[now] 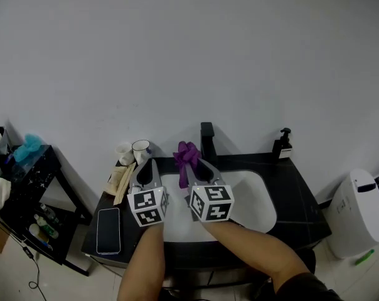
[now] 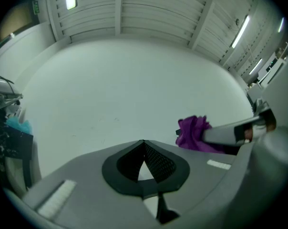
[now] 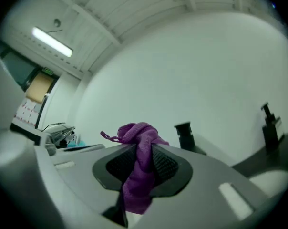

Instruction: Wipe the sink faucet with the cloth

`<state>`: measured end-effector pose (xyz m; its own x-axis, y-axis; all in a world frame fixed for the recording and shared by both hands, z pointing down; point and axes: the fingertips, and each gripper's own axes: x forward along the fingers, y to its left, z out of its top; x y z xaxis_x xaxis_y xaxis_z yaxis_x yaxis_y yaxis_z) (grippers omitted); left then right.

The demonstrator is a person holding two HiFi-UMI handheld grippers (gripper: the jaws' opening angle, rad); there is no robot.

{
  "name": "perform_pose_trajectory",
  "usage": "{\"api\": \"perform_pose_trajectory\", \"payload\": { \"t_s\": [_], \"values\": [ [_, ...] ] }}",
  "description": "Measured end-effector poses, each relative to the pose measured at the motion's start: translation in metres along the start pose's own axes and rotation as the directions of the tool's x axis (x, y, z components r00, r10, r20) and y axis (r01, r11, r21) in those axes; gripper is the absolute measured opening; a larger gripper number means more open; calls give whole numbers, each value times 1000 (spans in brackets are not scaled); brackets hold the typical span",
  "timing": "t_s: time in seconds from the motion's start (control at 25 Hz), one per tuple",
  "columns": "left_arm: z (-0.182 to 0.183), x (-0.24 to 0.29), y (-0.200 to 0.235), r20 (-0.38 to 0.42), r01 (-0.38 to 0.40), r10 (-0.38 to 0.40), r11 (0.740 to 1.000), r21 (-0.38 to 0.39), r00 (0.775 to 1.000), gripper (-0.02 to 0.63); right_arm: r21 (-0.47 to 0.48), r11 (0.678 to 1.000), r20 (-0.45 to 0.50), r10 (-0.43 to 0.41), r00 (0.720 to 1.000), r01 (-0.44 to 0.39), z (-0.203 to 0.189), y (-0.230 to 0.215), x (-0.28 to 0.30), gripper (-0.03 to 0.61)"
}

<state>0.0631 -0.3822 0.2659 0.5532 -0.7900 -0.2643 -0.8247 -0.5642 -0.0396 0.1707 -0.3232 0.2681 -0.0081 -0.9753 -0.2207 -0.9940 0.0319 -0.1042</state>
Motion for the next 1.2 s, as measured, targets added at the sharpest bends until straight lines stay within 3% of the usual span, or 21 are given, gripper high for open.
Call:
{"api": "perform_pose_trajectory", "payload": {
  "t_s": [0.08, 0.16, 0.28, 0.36, 0.4, 0.48, 0.6, 0.68, 0.8, 0.96, 1.2],
  "values": [
    [-5, 2, -7, -17, 28, -28, 1000, 0, 999, 17, -132, 991, 73, 47, 996, -37, 26, 0, -19, 94],
    [-9, 3, -16, -37, 54, -51, 997, 60, 998, 17, -271, 962, 138, 85, 987, -45, 52, -8, -39, 94],
    [-14, 5, -35, -63, 103, -92, 973, 205, 994, 17, -490, 871, 180, 137, 974, -32, 82, -25, -67, 94],
    [-18, 5, -47, -79, 140, -124, 957, 253, 989, 17, -592, 806, 162, 144, 976, -21, 87, -44, -80, 94],
    [-19, 6, -52, -86, 155, -137, 953, 259, 987, 17, -610, 792, 139, 130, 982, -19, 85, -58, -84, 94],
    [-18, 6, -59, -95, 180, -163, 960, 214, 982, 17, -590, 807, 80, 76, 994, -14, 75, -88, -85, 95],
    [-12, 2, -65, -82, 196, -193, 980, 28, 978, 17, -487, 873, 18, -36, 999, 40, 51, -130, -81, 97],
    [-14, 0, -66, -90, 182, -184, 983, -28, 979, 17, -403, 910, 14, -104, 994, 101, 34, -150, -83, 101],
    [-17, 1, -76, -109, 180, -181, 983, -20, 977, 17, -328, 939, -40, -118, 992, 98, 14, -155, -85, 97],
    [-24, 3, -92, -135, 220, -211, 974, 53, 968, 17, -345, 937, -109, -105, 989, 62, 2, -149, -85, 97],
    [-32, 4, -80, -162, 179, -174, 984, 14, 971, 17, -310, 946, -85, -129, 988, 96, 12, -162, -89, 86]
  ]
}}
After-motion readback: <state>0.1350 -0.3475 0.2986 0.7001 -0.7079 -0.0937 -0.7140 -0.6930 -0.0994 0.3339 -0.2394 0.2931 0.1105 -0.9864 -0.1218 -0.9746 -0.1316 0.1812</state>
